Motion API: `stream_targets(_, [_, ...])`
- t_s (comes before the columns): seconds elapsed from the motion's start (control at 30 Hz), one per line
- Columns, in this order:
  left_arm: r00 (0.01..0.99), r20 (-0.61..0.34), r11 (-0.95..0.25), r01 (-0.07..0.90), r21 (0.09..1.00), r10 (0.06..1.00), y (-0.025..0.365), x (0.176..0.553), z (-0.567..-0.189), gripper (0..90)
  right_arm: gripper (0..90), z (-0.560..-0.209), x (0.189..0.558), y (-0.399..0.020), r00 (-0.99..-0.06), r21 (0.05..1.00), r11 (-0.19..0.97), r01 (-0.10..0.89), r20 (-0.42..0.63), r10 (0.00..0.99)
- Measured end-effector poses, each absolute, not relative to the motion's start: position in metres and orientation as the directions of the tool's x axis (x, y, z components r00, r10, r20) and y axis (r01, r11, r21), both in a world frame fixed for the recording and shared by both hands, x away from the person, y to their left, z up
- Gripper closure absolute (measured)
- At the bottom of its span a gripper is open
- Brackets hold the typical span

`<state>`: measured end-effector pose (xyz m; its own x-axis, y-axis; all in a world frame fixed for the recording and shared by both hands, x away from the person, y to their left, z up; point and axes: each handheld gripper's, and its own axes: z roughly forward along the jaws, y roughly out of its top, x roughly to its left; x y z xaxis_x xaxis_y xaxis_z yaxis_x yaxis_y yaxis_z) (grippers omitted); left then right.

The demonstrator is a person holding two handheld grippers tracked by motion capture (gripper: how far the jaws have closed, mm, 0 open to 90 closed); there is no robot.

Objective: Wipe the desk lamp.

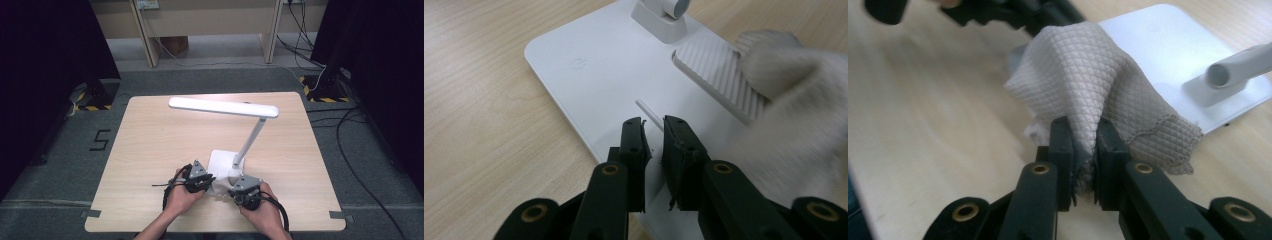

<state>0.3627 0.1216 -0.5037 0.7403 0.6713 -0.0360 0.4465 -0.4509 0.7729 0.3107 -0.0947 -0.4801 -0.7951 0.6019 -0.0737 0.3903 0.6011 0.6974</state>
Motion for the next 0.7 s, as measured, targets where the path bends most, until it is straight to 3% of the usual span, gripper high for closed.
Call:
stream_targets(0.2, [0.737,-0.034,-0.449,0.446,0.774,0.675,0.122,0.363,-0.504,77.2,81.8,-0.479,0.296,-0.094,-0.815,0.694,0.602,0.395,-0.038,0.578])
stream_targets(0.33, [0.731,-0.050,-0.429,0.452,0.782,0.681,0.123,0.364,-0.495,69.4,81.6,-0.472,0.298,-0.094,-0.807,0.717,0.574,0.395,-0.028,0.590])
stream_targets(0.47, [0.724,-0.041,-0.378,0.407,0.832,0.688,0.130,0.363,-0.464,62.8,81.2,-0.468,0.308,-0.091,-0.801,0.725,0.570,0.386,-0.043,0.597])
stream_targets(0.7, [0.832,-0.027,-0.443,0.322,0.837,0.554,0.122,0.353,-0.438,51.9,81.0,-0.468,0.329,-0.085,-0.798,0.720,0.573,0.391,-0.044,0.601])
